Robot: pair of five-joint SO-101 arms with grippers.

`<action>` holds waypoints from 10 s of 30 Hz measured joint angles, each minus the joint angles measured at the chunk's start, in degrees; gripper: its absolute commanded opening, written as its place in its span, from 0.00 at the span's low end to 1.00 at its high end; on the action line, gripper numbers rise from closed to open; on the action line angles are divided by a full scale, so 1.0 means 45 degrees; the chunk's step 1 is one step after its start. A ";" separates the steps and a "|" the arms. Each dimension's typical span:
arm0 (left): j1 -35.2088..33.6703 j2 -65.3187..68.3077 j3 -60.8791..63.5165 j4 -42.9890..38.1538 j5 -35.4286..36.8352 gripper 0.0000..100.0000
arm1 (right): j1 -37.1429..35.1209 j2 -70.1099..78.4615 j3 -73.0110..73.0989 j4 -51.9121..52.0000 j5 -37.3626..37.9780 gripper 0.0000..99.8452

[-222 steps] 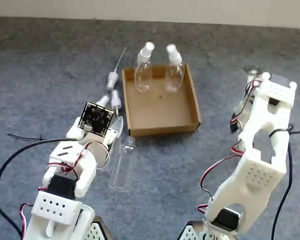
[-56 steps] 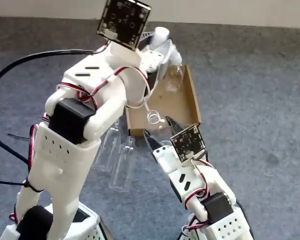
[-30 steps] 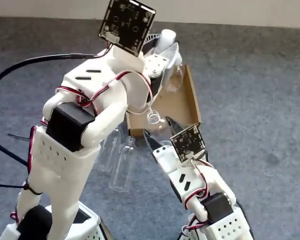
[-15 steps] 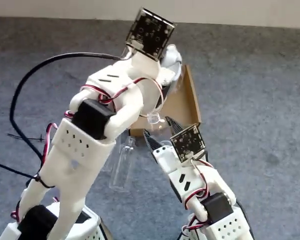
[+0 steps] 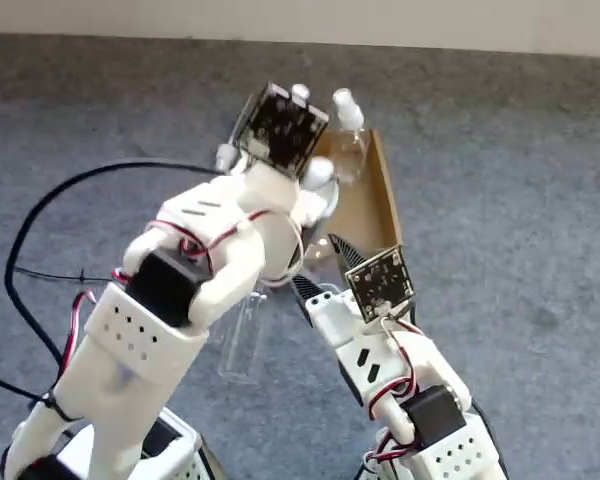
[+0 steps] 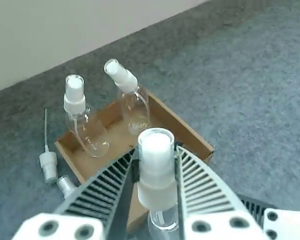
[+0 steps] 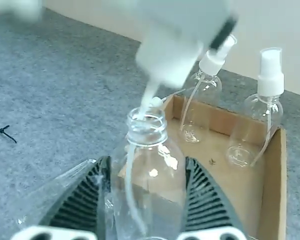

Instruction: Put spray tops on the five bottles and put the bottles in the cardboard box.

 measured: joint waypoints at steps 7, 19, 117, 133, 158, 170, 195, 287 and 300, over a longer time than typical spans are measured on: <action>0.0000 -0.1719 0.2833 -0.1055 0.0020 0.15 | 0.0000 0.0000 0.0000 0.0000 -0.0059 0.00; -0.0020 -0.3145 0.1993 -0.1055 -0.0664 0.16 | 0.0039 0.0000 0.0000 0.0000 -0.0078 0.00; -0.6877 -1.0217 1.4906 -0.7013 -0.1797 0.17 | 0.0274 1.5551 -0.9377 -0.5529 -0.2501 0.00; -0.7756 -1.0882 1.5336 -0.7053 -0.1797 0.17 | 0.0488 1.6879 -0.7072 -1.0022 -0.2501 0.00; -0.7756 -1.0882 1.5336 -0.7053 -0.1797 0.17 | 0.0801 1.9360 -0.7072 -1.1917 -0.2501 0.00; -0.7756 -1.0882 1.5336 -0.7053 -0.1797 0.17 | 0.0801 2.0181 -0.7092 -1.2640 -0.2520 0.00; -0.7756 -1.0882 1.5336 -0.7053 -0.1797 0.17 | -0.0039 2.0239 -0.7072 -1.2640 -0.0801 0.22; -0.7853 -1.0882 1.5336 -0.7053 -0.1797 0.17 | 1.1800 1.5844 -0.9260 0.7482 0.7795 0.02; -0.7853 -1.0882 1.5629 -0.7053 -0.1797 0.17 | 1.3109 2.1216 -1.3538 0.8068 0.8127 0.18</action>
